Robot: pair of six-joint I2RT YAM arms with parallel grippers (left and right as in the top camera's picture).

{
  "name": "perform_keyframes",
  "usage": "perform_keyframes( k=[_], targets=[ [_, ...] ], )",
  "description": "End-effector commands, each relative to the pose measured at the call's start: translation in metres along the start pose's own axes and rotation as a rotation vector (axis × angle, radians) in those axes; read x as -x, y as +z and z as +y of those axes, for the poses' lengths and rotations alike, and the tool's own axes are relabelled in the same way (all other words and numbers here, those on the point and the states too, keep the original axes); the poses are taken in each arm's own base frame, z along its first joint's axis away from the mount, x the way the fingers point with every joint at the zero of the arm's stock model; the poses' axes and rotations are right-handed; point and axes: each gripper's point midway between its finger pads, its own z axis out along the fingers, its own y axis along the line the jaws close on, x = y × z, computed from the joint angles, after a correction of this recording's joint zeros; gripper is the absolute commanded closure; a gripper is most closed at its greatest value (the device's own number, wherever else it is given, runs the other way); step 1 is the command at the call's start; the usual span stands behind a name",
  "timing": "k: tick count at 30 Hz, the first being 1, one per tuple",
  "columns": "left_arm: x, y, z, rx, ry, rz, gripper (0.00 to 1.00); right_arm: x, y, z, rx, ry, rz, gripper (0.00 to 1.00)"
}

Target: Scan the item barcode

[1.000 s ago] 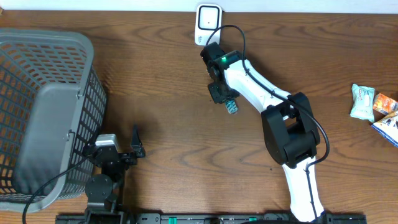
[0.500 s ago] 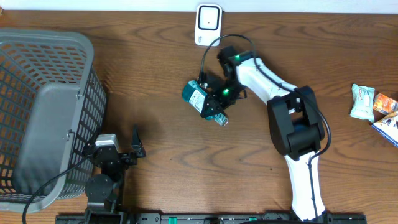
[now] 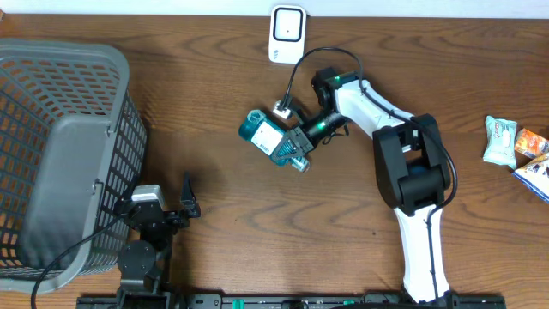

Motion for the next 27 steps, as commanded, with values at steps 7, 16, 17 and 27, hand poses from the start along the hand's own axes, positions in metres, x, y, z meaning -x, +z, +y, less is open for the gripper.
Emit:
perform_keyframes(
  k=[7,16,17,27],
  targets=[
    [-0.017,0.001,0.006,0.026,-0.003,0.047,0.00,0.027,-0.027,0.032,0.201,-0.021,-0.186,0.98],
    [-0.017,0.001,0.005,0.026,-0.003,0.047,0.00,0.019,-0.054,0.086,0.233,-0.116,-0.156,0.98],
    [-0.017,0.001,0.005,0.026,-0.003,0.047,0.00,0.017,-0.056,0.091,0.234,-0.137,-0.152,0.98],
    [-0.017,0.001,0.005,0.026,-0.003,0.047,0.00,0.001,-0.064,0.117,0.198,-0.230,-0.074,0.99]
  ],
)
